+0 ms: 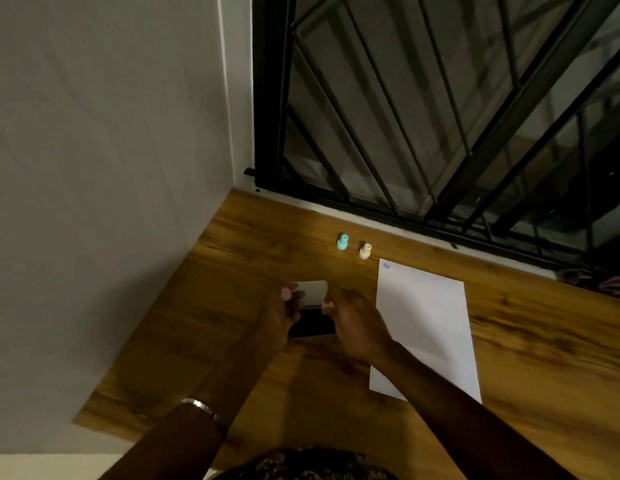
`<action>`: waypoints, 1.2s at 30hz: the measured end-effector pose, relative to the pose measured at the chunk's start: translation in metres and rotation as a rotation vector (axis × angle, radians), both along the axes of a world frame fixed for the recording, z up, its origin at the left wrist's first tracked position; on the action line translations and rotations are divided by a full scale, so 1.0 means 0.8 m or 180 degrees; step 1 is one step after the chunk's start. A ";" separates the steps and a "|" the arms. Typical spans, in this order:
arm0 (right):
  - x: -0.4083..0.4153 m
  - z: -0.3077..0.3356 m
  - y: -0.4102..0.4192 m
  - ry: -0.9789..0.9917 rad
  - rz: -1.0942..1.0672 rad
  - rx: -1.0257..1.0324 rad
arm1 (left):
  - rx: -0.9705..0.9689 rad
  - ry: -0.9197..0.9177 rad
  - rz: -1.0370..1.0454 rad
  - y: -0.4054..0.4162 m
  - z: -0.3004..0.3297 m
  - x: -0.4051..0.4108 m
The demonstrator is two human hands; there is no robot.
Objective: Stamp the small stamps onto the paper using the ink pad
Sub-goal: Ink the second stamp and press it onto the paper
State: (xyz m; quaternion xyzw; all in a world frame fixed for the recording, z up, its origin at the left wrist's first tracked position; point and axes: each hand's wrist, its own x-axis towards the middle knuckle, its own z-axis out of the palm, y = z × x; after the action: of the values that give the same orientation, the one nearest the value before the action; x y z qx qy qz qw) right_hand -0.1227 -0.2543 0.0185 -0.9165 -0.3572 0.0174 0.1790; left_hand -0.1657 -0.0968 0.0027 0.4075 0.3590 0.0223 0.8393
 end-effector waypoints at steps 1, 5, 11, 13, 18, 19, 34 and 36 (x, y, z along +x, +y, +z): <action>-0.003 -0.004 0.000 -0.0006 0.0067 -0.0145 | 0.0091 0.0074 0.0054 0.004 0.002 -0.001; -0.009 -0.010 0.014 0.0063 0.0203 -0.0436 | 0.1995 0.0314 -0.0170 0.006 -0.006 -0.013; -0.005 -0.023 0.027 -0.0249 0.0420 -0.0783 | 0.3574 0.0060 -0.0636 -0.007 -0.043 -0.035; -0.003 -0.025 0.028 -0.0207 0.0440 -0.0705 | 0.3928 0.0171 -0.0844 -0.009 -0.054 -0.038; -0.001 -0.027 0.030 0.0235 0.0124 -0.0295 | 0.4398 0.0289 -0.1119 -0.010 -0.068 -0.040; -0.001 -0.028 0.030 0.0198 0.0145 -0.0252 | 0.4458 0.0278 -0.1131 -0.009 -0.069 -0.039; 0.003 -0.012 0.025 0.0148 0.0334 -0.0496 | 0.4783 0.0344 -0.1234 -0.013 -0.058 -0.040; 0.004 -0.003 0.019 0.0160 0.0300 -0.0455 | 0.4770 0.0314 -0.1240 -0.012 -0.058 -0.040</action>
State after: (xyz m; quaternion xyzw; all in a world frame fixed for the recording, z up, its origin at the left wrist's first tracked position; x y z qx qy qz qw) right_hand -0.1199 -0.2395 0.0161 -0.9084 -0.3932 0.0742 0.1211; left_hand -0.1978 -0.1067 -0.0436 0.9227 0.2070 0.0930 0.3116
